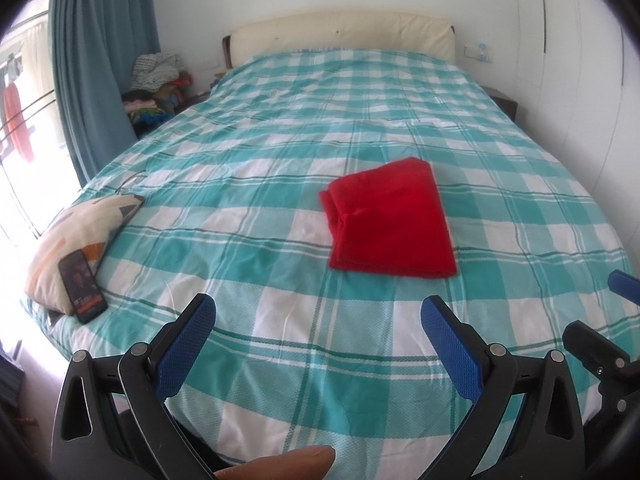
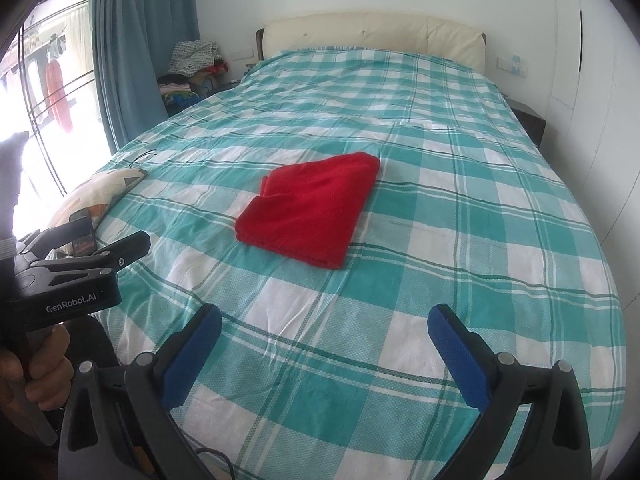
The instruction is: Fold small clothes
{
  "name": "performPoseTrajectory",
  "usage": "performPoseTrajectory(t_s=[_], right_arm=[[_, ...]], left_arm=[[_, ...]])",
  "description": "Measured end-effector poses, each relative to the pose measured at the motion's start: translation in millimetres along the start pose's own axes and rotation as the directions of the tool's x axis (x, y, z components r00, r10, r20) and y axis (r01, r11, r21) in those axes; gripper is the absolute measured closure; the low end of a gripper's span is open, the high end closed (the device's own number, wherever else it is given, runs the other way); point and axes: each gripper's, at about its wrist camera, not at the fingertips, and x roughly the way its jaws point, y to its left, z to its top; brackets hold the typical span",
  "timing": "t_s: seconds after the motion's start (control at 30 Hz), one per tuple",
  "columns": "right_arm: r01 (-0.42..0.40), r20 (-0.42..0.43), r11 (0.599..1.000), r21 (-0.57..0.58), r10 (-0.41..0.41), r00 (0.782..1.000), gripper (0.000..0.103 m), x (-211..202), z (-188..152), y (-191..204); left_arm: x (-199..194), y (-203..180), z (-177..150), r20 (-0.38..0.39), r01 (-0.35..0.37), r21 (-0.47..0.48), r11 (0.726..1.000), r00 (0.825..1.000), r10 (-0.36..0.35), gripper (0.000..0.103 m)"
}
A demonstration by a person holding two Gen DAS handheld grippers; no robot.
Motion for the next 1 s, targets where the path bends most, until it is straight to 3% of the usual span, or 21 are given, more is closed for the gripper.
performPoseTrajectory(t_s=[0.2, 1.0], right_arm=[[0.024, 0.026, 1.000, -0.008, -0.024, 0.999, 0.001, -4, 5, 5], [0.055, 0.043, 0.998, -0.036, -0.053, 0.998, 0.001, -9, 11, 10]], left_arm=[[-4, -2, -1, 0.007, -0.026, -0.001, 1.000, 1.000, 0.026, 0.000], [-12, 0, 0, -0.004, 0.005, -0.018, 1.000, 1.000, -0.005, 0.000]])
